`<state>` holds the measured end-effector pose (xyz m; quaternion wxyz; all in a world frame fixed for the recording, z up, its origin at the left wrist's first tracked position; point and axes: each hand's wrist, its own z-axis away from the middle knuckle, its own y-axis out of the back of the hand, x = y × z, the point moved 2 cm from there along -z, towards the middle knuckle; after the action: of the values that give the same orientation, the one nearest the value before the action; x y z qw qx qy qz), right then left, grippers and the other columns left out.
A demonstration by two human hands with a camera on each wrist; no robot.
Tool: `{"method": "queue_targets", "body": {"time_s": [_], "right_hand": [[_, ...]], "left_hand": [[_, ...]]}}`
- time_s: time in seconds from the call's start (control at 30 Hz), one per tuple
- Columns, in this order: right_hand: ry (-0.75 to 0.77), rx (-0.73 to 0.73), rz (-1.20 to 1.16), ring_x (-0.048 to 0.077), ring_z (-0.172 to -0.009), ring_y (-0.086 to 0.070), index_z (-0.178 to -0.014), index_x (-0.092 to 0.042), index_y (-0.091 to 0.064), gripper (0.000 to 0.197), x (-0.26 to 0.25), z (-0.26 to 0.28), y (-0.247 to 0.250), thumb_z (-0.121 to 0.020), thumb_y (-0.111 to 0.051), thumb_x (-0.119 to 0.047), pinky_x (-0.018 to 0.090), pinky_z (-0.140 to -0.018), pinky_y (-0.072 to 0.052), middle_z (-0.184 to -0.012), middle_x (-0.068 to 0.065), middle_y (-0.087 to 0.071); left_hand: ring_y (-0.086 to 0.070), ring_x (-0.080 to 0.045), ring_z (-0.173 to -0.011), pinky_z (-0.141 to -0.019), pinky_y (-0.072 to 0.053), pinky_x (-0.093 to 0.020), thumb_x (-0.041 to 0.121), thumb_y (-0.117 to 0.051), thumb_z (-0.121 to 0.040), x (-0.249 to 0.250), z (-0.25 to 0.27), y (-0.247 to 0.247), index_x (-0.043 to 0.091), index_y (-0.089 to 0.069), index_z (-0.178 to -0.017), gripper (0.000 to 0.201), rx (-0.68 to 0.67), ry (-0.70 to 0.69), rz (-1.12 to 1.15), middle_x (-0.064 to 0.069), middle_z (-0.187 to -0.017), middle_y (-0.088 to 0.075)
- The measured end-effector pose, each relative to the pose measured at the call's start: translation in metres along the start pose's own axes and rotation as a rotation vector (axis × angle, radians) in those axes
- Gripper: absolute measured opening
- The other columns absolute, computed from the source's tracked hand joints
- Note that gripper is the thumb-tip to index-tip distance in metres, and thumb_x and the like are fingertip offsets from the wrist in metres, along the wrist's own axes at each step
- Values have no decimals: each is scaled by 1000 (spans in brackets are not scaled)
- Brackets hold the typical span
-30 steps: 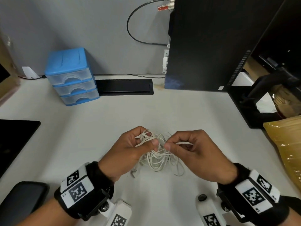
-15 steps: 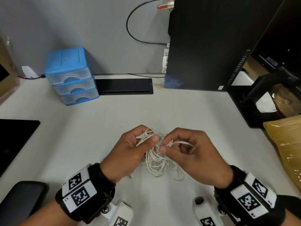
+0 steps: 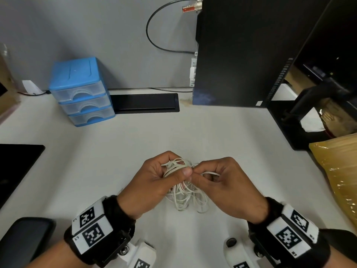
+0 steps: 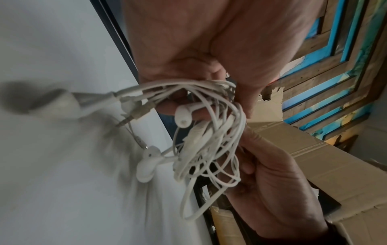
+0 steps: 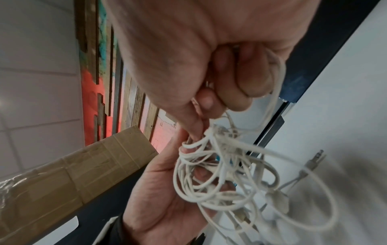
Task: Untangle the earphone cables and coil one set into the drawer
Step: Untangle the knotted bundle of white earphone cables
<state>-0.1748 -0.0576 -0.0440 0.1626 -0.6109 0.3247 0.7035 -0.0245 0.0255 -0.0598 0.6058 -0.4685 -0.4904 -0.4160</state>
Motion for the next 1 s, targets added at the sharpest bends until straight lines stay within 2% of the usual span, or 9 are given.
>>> {"method": "queue_targets", "body": {"time_s": [0.03, 0.13, 0.23, 0.3, 0.43, 0.57, 0.7, 0.83, 1.0], "right_hand": [[5, 32, -3, 25, -47, -34, -76, -17, -75, 18, 0, 0, 1, -91, -68, -22, 30, -48, -33, -55, 19, -49], [44, 148, -27, 34, -48, -48, -71, -13, -71, 18, -4, -2, 5, -89, -69, -15, 41, -51, -41, -65, 22, -65], [61, 252, -63, 11, -40, -35, -69, -5, -67, 19, -4, -2, 9, -87, -70, -8, 25, -46, -33, -54, 16, -54], [73, 300, -69, 9, -40, -30, -68, -4, -66, 19, -5, -2, 11, -87, -70, -6, 17, -43, -30, -49, 15, -45], [79, 382, -103, 7, -41, -29, -64, -5, -65, 22, -4, -3, 14, -85, -70, -2, 13, -45, -31, -45, -3, -34], [79, 374, -109, 12, -49, -38, -67, -7, -67, 20, -4, -5, 15, -87, -69, -5, 16, -51, -37, -56, 6, -44], [112, 334, -82, 12, -51, -43, -72, -9, -65, 19, -6, -4, 12, -91, -66, -9, 18, -51, -39, -62, 9, -52], [130, 263, -99, 5, -49, -50, -73, -9, -66, 17, -8, -1, 9, -91, -65, -9, 12, -52, -40, -57, 1, -57], [99, 207, -133, 10, -42, -42, -74, -7, -68, 15, -11, 1, 5, -89, -68, -11, 17, -45, -35, -56, -5, -54]], "left_hand": [[-63, -16, -68, -65, -52, -23, 13, -70, -79, 0, 0, 0, 0, -61, -92, 20, -5, 9, 6, -10, -78, -68], [-65, -17, -66, -63, -51, -21, 4, -71, -73, 0, -2, 3, -2, -59, -97, 28, 26, 50, 27, -12, -80, -70], [-62, -23, -71, -67, -47, -30, 4, -71, -69, 2, -3, 8, 6, -63, -91, 23, 103, 65, 32, -13, -79, -69], [-56, -28, -76, -73, -41, -38, 8, -75, -67, 3, -3, 10, 10, -66, -88, 22, 137, 73, 30, -15, -81, -68], [-63, -22, -73, -70, -47, -31, 3, -76, -73, 6, -3, 10, 6, -66, -91, 21, 174, 75, 47, -12, -80, -72], [-67, -19, -71, -65, -50, -24, -3, -67, -82, 7, -4, 10, 3, -64, -94, 14, 202, 64, 42, -10, -80, -74], [-69, -24, -78, -73, -53, -34, 3, -75, -79, 5, -4, 10, 1, -63, -97, 22, 227, 61, 14, -11, -87, -75], [-68, -26, -76, -71, -54, -34, 9, -77, -73, 2, -2, 6, 4, -65, -98, 28, 202, 63, -18, -12, -88, -74], [-66, -23, -69, -61, -54, -27, 11, -82, -62, -2, -1, 3, 9, -67, -95, 36, 164, 71, -41, -16, -85, -75]]}}
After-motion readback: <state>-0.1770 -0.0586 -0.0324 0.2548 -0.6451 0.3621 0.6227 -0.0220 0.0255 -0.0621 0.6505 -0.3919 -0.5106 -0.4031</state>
